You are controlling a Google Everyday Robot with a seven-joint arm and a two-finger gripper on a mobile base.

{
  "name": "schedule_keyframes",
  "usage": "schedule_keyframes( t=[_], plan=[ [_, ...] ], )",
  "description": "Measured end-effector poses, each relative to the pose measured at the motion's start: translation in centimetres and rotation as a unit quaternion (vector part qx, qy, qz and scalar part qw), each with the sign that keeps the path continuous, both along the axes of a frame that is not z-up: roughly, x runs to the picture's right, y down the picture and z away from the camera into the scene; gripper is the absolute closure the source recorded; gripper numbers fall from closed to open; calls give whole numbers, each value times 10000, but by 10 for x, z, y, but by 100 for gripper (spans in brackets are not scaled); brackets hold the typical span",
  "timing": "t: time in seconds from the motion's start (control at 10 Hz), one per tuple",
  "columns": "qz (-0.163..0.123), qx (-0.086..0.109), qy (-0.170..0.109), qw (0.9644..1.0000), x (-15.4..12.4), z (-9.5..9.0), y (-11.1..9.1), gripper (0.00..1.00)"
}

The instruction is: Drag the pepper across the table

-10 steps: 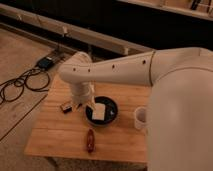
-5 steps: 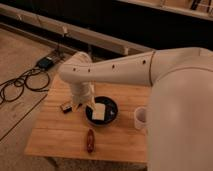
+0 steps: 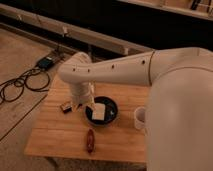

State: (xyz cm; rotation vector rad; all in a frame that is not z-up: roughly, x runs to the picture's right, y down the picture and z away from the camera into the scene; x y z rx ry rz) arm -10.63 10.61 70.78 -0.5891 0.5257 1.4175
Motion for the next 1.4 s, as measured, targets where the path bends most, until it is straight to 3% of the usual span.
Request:
schedule_keyframes(
  t=[0.3,0.6,1.1,1.4],
  plan=[
    [-172,-37,-122,9998,-6,5,17,35],
    [-166,-63,-145,9997,0,4,43,35],
    [56,-109,29,9999,41,-13,84,35],
    [159,-357,-55,9992,50,-8,125,35]
  ],
)
